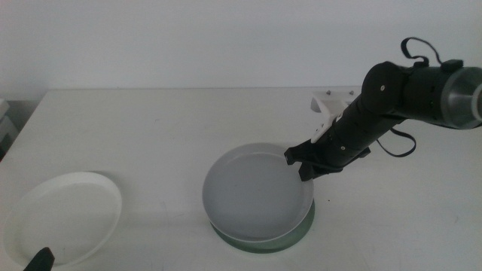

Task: Stack the three bowls on top of each other.

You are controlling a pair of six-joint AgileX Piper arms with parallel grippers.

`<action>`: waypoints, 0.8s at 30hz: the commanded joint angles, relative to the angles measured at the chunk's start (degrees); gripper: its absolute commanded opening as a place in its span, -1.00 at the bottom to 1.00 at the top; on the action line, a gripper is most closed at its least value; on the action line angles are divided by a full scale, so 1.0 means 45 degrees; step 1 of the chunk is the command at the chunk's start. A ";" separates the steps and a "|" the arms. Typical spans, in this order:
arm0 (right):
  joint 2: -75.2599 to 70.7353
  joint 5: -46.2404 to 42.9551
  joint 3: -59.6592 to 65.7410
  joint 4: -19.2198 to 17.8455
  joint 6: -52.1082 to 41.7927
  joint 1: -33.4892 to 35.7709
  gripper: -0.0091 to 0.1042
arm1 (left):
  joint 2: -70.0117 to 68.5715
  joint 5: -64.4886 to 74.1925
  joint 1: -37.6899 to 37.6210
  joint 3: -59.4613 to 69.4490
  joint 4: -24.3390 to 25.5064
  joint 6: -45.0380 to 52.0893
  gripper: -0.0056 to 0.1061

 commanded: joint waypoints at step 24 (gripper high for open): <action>-0.4500 0.2126 -0.1406 0.0346 -0.1076 -0.0654 0.26 | -0.0122 -0.1001 -0.0019 -0.0062 -0.0124 -0.0057 0.81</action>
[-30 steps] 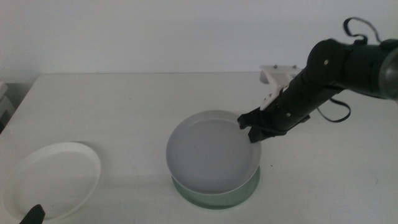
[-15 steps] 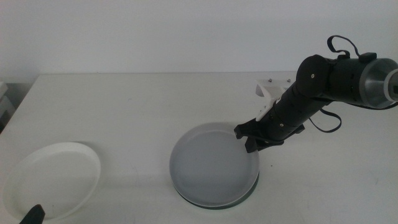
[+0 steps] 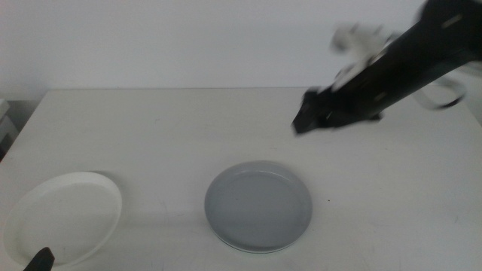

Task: Stack the three bowls on top of each other.

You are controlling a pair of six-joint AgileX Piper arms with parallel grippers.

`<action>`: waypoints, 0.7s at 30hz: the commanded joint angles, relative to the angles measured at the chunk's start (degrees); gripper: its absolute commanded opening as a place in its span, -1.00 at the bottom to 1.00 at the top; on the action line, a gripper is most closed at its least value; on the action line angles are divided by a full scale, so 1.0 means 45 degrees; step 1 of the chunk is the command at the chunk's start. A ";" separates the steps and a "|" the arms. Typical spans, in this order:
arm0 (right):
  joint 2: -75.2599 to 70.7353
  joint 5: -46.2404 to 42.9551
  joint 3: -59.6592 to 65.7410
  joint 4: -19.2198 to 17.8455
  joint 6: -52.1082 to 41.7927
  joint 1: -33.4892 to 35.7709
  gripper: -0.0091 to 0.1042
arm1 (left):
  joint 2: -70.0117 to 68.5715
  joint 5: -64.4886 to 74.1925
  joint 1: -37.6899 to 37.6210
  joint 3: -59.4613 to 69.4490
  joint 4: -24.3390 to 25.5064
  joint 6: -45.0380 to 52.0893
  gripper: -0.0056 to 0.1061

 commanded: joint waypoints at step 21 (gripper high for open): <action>-1.4532 -0.0402 0.6770 -0.0574 -0.0803 -0.0496 0.20 | -0.0122 -0.1001 -0.0019 -0.0062 -0.0124 -0.0057 0.81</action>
